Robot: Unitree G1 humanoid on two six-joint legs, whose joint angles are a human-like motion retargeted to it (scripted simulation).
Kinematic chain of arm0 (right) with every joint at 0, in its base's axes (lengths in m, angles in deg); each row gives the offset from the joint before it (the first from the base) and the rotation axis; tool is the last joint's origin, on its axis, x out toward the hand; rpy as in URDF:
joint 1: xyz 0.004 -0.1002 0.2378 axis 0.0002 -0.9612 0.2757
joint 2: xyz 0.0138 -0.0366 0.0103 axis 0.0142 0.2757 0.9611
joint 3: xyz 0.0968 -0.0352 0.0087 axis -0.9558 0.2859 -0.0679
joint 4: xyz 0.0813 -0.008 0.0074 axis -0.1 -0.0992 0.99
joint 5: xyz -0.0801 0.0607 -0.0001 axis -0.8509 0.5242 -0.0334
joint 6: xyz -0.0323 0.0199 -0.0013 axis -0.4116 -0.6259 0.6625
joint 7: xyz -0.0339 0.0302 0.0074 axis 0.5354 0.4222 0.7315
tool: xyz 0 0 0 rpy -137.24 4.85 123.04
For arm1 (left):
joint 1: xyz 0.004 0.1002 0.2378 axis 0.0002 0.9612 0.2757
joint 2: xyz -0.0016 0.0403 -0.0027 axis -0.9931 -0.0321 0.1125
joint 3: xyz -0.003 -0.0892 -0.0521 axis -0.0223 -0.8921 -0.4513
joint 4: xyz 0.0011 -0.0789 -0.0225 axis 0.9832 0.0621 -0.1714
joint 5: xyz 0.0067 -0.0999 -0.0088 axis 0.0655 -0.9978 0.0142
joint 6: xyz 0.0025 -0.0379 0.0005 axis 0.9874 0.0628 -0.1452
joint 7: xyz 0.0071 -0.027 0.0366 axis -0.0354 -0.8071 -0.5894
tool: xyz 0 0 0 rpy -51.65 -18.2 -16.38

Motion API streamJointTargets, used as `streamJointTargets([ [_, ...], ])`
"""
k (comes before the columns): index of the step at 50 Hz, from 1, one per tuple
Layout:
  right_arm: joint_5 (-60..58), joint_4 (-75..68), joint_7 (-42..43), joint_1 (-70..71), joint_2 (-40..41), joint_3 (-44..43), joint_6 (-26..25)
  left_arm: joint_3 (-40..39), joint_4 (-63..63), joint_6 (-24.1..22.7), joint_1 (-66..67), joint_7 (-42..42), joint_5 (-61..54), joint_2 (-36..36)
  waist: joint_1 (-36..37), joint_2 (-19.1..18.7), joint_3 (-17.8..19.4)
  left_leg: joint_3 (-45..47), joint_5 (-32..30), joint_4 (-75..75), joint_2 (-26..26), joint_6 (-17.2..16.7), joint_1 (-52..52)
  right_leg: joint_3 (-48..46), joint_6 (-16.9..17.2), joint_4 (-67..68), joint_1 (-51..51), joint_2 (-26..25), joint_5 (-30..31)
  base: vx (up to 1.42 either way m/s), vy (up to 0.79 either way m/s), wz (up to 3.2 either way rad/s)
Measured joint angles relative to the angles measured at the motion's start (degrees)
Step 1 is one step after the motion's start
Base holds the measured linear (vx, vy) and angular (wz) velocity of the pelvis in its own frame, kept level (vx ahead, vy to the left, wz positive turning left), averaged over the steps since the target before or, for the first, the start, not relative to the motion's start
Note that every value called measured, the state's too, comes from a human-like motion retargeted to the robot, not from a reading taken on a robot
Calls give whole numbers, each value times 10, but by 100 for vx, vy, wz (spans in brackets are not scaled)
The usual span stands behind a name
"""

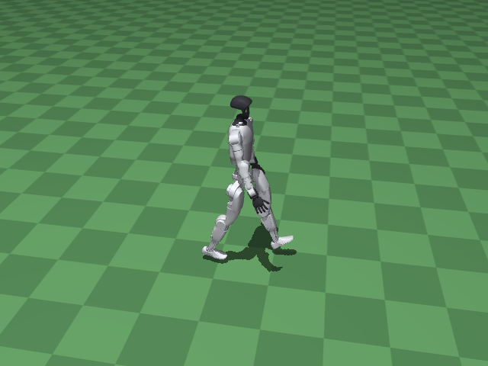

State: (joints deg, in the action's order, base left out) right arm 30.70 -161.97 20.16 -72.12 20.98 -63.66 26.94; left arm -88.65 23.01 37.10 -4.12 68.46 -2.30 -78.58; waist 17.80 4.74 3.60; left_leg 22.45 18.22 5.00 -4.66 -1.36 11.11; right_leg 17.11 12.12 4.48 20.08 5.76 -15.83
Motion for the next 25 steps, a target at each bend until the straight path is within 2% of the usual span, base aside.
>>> streamJointTargets([
  [7,26,9,9,0,8,15,2,12,-19,-10,-3,-16,-6,-29,-9,14,-29,60,-62,0,-7,-18,-27,18,-6,37,-2,6,35,51,26,-25],
  [14,118,54,19,-26,22,31,27,24,-51,-26,-7,-27,-38,-60,-9,30,-54,51,-104,0,1,-17,-60,1,3,124,-18,-6,169,55,32,14],
  [20,144,57,15,-41,29,14,29,32,-49,-24,-11,-24,-36,-72,-26,27,-82,25,-124,0,-11,-21,-91,-43,28,317,-115,-41,275,49,27,15],
  [22,146,53,16,-48,29,8,24,33,-37,-12,-17,-24,-15,-71,-37,29,-90,17,-113,0,-4,-22,-101,-61,18,379,-163,-35,225,41,27,13],
  [25,150,47,14,-62,29,5,15,36,-13,8,-37,-27,22,-71,-59,30,-87,1,-93,-2,2,-30,-127,-137,-19,430,-221,-9,150,40,22,40],
])
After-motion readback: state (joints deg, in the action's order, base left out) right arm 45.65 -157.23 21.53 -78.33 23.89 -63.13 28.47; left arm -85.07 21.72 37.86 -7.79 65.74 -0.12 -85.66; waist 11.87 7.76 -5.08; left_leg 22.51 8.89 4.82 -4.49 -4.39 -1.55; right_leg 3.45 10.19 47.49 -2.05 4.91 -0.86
